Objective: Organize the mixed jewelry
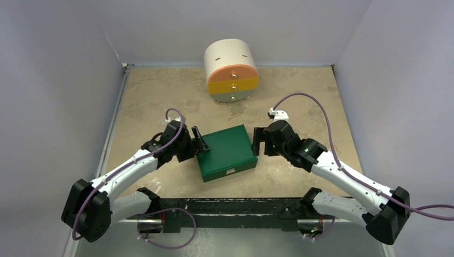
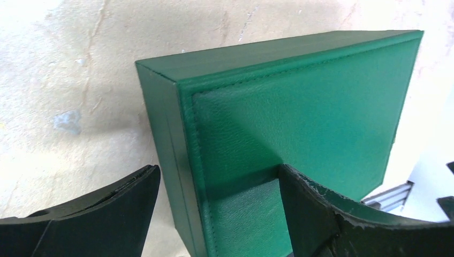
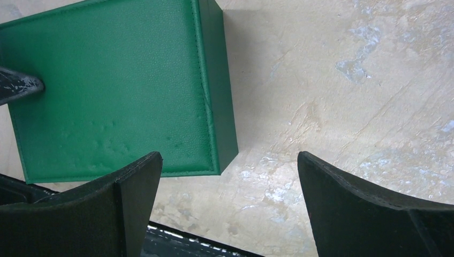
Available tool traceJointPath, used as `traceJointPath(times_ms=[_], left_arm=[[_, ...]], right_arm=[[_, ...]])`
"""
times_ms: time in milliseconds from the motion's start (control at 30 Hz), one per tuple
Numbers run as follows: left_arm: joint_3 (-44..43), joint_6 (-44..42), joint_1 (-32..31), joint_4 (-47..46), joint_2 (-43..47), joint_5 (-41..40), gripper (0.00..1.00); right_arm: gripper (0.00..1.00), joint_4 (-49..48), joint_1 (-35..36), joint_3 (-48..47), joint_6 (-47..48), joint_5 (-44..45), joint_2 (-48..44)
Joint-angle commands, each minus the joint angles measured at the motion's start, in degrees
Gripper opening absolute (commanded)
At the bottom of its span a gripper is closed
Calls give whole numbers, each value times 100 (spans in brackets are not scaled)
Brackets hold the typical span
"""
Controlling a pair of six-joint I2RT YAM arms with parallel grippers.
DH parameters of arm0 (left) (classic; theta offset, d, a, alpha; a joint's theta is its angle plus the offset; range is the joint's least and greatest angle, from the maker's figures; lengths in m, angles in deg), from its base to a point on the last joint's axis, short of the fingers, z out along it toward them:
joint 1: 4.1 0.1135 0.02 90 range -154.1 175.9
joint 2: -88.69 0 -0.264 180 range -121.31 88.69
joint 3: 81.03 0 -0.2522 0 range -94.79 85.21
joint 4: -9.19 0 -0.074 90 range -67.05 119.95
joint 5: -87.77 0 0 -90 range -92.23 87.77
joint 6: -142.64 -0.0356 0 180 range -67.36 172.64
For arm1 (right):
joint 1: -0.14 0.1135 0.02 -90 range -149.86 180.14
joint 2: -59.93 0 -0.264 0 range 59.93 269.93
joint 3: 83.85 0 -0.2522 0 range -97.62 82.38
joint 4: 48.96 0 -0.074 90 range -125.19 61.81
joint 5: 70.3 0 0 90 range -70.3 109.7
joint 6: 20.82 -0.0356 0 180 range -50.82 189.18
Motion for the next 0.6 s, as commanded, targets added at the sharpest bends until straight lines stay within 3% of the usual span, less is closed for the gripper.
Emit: traceJointPath(times_ms=[0, 567], left_arm=[[40, 74, 204, -955, -157, 789, 80], [-860, -10, 229, -1671, -1410, 1417, 75]], right_arm=[[99, -39, -35, 44, -87, 4, -91], [99, -193, -90, 364, -437, -9, -274]])
